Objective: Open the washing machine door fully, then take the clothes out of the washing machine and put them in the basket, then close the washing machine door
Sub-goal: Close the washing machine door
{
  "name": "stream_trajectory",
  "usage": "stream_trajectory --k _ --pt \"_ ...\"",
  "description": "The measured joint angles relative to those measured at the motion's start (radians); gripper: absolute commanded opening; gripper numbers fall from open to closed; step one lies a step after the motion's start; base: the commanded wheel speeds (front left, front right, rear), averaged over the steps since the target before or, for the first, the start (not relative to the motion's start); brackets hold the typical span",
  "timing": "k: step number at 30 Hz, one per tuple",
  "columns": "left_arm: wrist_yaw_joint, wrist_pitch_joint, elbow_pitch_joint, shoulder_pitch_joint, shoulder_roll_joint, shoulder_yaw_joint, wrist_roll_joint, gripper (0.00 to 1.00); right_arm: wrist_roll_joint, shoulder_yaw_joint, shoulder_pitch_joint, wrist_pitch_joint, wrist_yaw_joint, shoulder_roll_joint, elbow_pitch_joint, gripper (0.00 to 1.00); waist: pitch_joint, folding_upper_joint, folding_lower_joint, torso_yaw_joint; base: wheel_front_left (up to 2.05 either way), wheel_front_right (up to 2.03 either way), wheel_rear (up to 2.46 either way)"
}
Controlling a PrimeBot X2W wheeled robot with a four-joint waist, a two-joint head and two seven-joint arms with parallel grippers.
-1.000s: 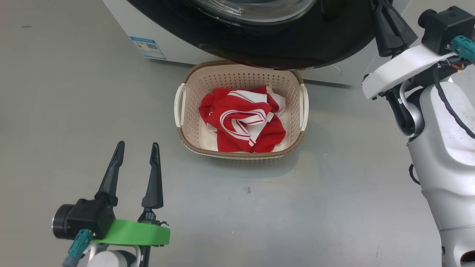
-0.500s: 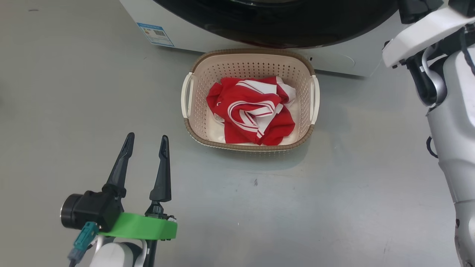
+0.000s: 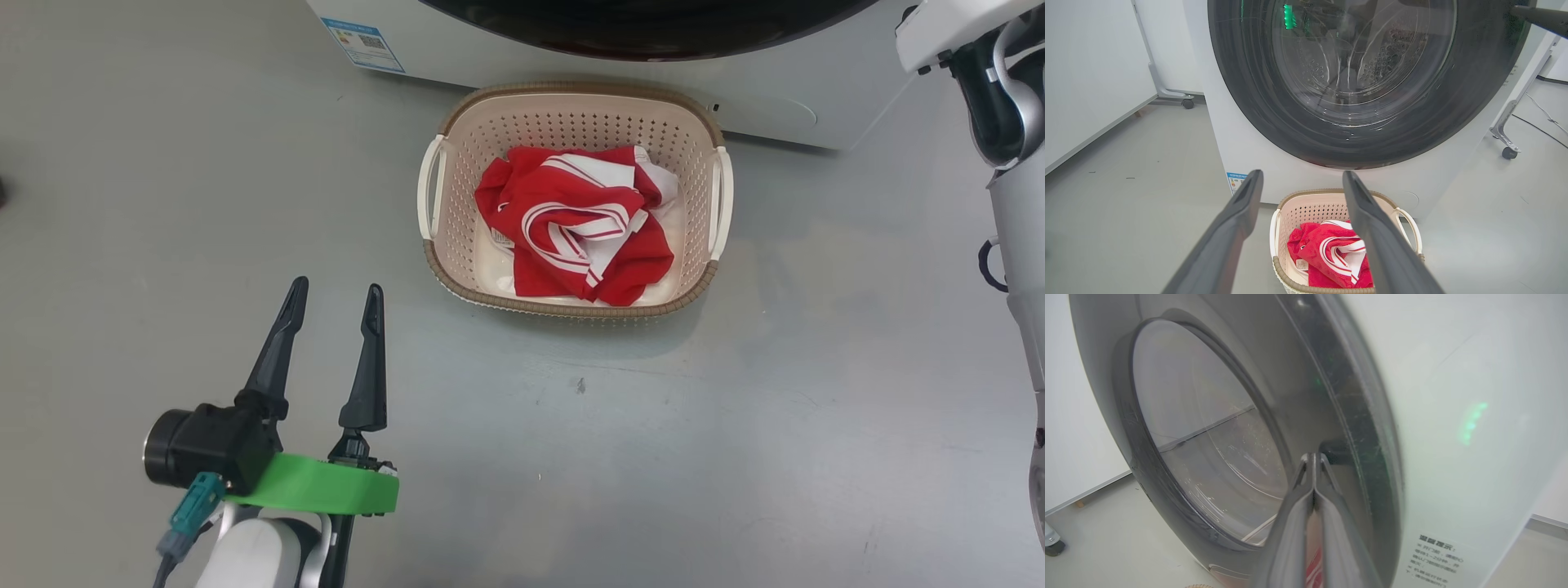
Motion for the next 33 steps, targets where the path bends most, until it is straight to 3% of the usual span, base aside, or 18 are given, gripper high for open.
stream_trajectory --k 15,24,26,28,29,33 --pt "0.001 -0.002 0.013 -0.024 -0.002 0.009 -0.007 1.0 0.002 0.033 -0.005 -0.078 0.0 0.021 0.059 0.0 -0.022 0.0 0.0 -0.003 0.0 0.0 0.0" --pt "0.002 -0.003 0.034 -0.024 -0.002 0.027 -0.006 1.0 0.016 0.048 0.099 -0.136 0.0 0.051 0.062 0.0 -0.066 0.0 0.0 -0.029 0.0 0.0 0.0" --pt "0.002 -0.002 0.041 -0.024 -0.002 0.036 -0.004 1.0 0.028 0.048 0.129 -0.142 0.0 0.063 0.061 0.38 -0.079 0.0 0.0 -0.036 0.0 0.0 0.0" --pt "0.003 -0.003 0.046 -0.023 -0.002 0.042 0.002 1.0 0.039 0.047 0.161 -0.148 0.0 0.074 0.059 0.49 -0.093 0.0 0.0 -0.044 0.0 0.0 0.0" --pt "0.004 -0.003 0.048 -0.023 -0.002 0.044 0.002 1.0 0.043 0.046 0.178 -0.15 0.0 0.079 0.059 0.96 -0.1 0.0 0.0 -0.048 0.0 0.0 0.0" --pt "0.006 -0.003 0.056 -0.021 -0.002 0.053 0.011 1.0 0.056 0.041 0.239 -0.15 0.0 0.108 0.049 1.0 -0.128 0.0 0.0 -0.067 0.0 0.0 0.0"
